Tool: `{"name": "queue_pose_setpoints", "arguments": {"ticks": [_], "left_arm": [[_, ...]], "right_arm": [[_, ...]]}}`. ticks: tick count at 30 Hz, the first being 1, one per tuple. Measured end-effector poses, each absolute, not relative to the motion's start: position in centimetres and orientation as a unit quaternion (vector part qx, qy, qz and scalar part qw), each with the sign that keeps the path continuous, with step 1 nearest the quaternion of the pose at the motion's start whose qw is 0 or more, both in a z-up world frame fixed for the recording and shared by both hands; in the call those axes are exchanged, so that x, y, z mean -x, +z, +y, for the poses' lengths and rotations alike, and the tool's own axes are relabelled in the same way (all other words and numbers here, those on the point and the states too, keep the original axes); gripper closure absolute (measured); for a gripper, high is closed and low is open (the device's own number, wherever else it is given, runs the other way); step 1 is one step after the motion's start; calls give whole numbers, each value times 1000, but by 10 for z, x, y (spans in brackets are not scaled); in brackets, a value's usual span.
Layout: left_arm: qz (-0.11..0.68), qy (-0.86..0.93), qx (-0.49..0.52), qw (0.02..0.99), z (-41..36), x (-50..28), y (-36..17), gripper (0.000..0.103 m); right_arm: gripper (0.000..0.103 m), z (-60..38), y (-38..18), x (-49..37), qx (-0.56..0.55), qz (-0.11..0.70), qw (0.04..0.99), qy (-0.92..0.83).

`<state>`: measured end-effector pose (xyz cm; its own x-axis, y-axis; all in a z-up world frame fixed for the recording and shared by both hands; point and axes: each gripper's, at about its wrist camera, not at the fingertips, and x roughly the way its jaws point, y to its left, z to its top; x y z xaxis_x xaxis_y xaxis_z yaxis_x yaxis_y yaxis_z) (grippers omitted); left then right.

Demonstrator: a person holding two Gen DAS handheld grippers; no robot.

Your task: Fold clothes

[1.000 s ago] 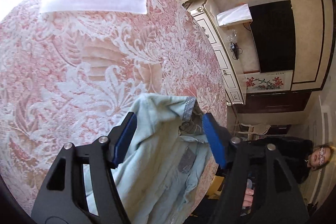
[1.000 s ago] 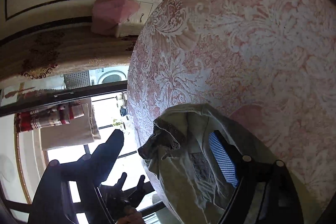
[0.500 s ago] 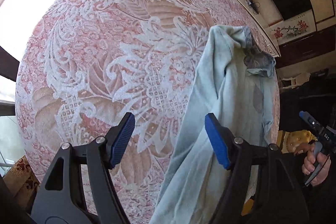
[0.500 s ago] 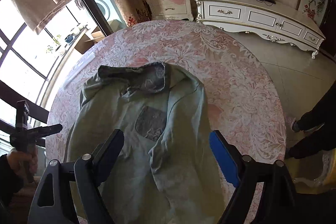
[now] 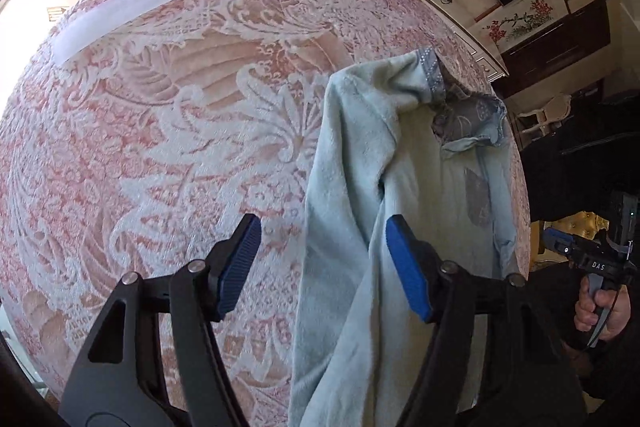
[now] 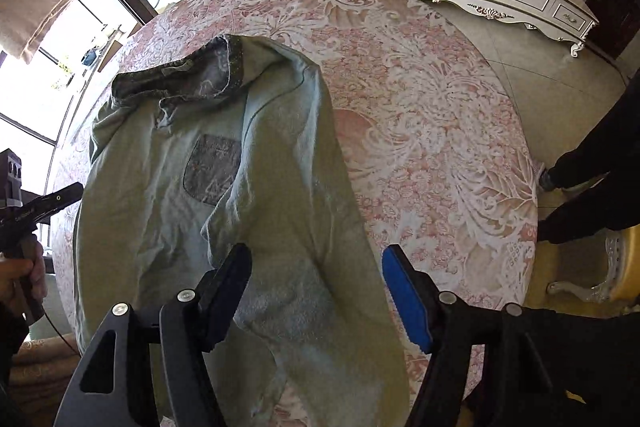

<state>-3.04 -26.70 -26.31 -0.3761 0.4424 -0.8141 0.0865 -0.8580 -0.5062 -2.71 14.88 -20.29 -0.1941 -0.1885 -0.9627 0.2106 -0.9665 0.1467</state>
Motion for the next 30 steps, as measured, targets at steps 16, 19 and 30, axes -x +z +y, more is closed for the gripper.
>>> {"name": "queue_pose_setpoints", "arguments": {"ticks": [16, 19, 30], "left_arm": [[-235, 750, 578, 217, -268, 56, -287, 99], [-211, 758, 581, 209, -266, 55, -281, 100], [-107, 786, 588, 159, -278, 58, -230, 100]], "right_arm": [[34, 149, -210, 18, -633, 18, 156, -758], [34, 150, -214, 18, -638, 21, 157, -754], [34, 146, -225, 12, -646, 51, 165, -744]]}}
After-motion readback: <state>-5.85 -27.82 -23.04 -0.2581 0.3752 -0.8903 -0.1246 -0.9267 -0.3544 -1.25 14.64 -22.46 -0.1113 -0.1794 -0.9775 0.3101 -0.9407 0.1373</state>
